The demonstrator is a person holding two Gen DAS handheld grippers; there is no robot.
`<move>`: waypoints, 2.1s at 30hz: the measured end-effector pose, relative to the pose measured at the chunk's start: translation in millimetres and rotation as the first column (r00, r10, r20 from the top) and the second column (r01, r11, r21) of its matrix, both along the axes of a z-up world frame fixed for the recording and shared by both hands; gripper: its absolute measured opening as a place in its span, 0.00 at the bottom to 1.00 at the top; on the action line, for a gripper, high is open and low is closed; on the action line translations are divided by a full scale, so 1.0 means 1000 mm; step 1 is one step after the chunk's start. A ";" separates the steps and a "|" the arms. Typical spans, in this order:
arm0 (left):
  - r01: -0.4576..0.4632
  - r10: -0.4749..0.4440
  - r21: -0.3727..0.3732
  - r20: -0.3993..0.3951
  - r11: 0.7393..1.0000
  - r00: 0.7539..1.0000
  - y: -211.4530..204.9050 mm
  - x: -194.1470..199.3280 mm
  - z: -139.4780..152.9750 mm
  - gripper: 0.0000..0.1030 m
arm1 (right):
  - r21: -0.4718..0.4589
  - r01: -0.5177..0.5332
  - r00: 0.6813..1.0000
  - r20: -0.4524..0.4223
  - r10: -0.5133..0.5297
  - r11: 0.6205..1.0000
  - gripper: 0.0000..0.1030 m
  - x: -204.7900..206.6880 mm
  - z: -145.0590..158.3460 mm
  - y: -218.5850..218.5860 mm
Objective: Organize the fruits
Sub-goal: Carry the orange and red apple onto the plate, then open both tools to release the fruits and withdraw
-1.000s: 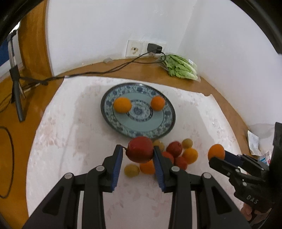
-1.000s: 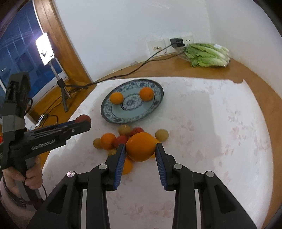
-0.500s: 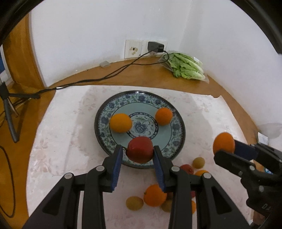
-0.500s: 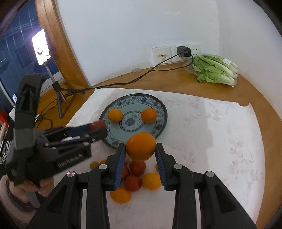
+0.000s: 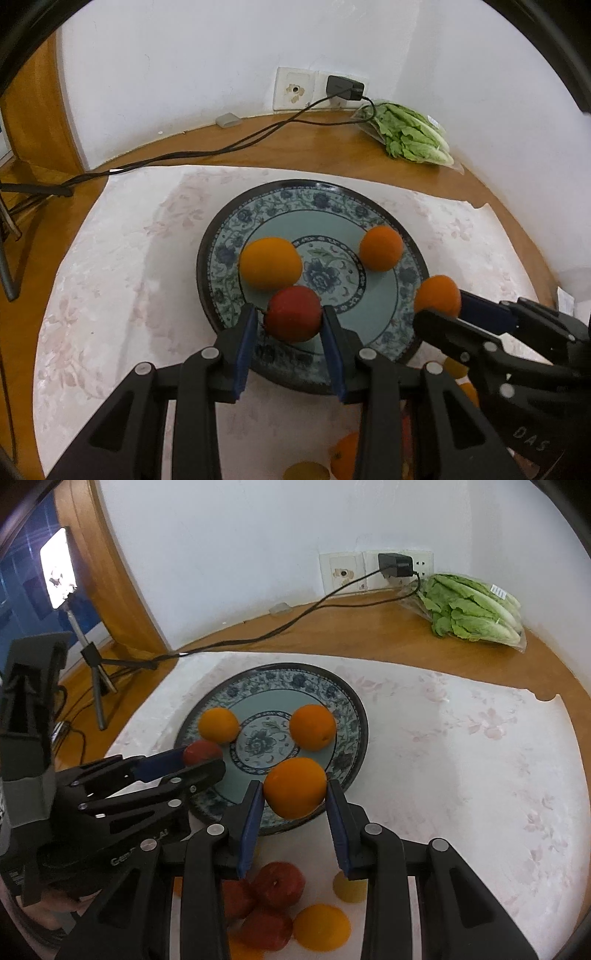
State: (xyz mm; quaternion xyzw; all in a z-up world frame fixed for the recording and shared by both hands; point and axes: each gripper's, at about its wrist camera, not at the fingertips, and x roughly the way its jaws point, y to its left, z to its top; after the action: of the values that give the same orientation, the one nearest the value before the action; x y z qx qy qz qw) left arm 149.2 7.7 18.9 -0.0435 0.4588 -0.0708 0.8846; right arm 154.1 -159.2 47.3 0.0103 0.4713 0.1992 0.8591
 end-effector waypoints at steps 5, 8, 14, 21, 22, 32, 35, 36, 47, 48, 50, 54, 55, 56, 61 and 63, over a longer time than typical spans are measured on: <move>0.004 -0.004 0.010 0.003 1.000 1.000 -0.002 0.006 -0.004 0.35 | -0.027 -0.006 1.000 0.012 0.007 1.000 0.34 0.004 -0.006 0.003; 0.004 -0.004 0.023 0.010 1.000 1.000 -0.004 0.009 -0.005 0.35 | -0.033 -0.009 1.000 0.014 0.009 0.999 0.34 0.007 -0.009 0.004; -0.002 0.001 0.018 0.013 1.000 1.000 -0.002 0.018 -0.007 0.35 | -0.049 -0.018 0.999 0.027 0.019 0.999 0.34 0.014 -0.013 0.008; 0.004 -0.006 0.054 0.034 0.999 0.999 -0.003 0.022 -0.008 0.35 | -0.064 -0.032 0.998 0.042 0.035 0.997 0.34 0.016 -0.017 0.011; 0.004 -0.006 0.053 0.034 0.999 0.999 -0.003 0.022 -0.008 0.35 | -0.064 -0.033 0.998 0.042 0.035 0.997 0.34 0.016 -0.017 0.011; 0.009 -0.010 0.054 0.019 0.999 1.000 -0.002 0.018 -0.004 0.49 | -0.025 -0.021 0.999 0.029 0.022 0.999 0.35 0.016 -0.015 0.008; 0.003 -0.004 0.059 0.024 0.998 1.000 -0.002 0.013 0.002 0.52 | -0.023 -0.017 0.999 0.044 0.018 1.000 0.38 0.011 -0.010 0.006; 0.002 -0.004 0.062 0.022 0.998 1.000 -0.002 0.012 0.003 0.52 | -0.021 -0.017 0.999 0.047 0.018 1.000 0.39 0.010 -0.008 0.006; 0.003 -0.004 0.073 0.010 0.997 1.000 -0.005 -0.015 0.023 0.54 | 0.029 -0.016 0.998 0.054 0.015 0.999 0.41 -0.013 0.011 0.000; 0.004 -0.005 0.077 0.009 0.997 1.000 -0.005 -0.019 0.024 0.54 | 0.031 -0.018 0.998 0.054 0.016 0.999 0.41 -0.016 0.013 0.000; 0.010 -0.011 0.076 0.012 0.997 1.000 -0.006 -0.026 0.028 0.54 | 0.031 -0.019 0.998 0.056 0.017 0.999 0.40 -0.023 0.016 -0.002; 0.011 -0.012 0.069 0.012 0.998 1.000 -0.004 -0.043 0.036 0.55 | 0.037 -0.017 0.999 0.052 0.015 0.999 0.41 -0.036 0.022 -0.007; 0.011 -0.012 0.065 0.013 0.998 1.000 -0.004 -0.047 0.037 0.56 | 0.036 -0.016 0.999 0.051 0.015 0.999 0.41 -0.039 0.023 -0.008; 0.009 -0.010 0.062 0.013 0.998 1.000 -0.003 -0.052 0.039 0.56 | 0.033 -0.015 0.999 0.051 0.014 0.999 0.41 -0.044 0.025 -0.009; -0.001 0.001 0.051 0.006 0.999 1.000 0.000 -0.069 0.040 0.57 | 0.039 -0.002 0.999 0.054 -0.001 0.999 0.41 -0.061 0.031 -0.018; -0.006 0.006 0.044 0.001 0.999 1.000 0.000 -0.076 0.039 0.57 | 0.041 0.009 0.999 0.051 -0.011 0.999 0.41 -0.066 0.031 -0.022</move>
State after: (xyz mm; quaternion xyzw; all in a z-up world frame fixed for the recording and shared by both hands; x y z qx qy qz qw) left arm 73.2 8.0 57.7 -0.0255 0.4596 -0.0581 0.8859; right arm 87.9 -181.1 78.3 0.0250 0.4450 0.2048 0.8714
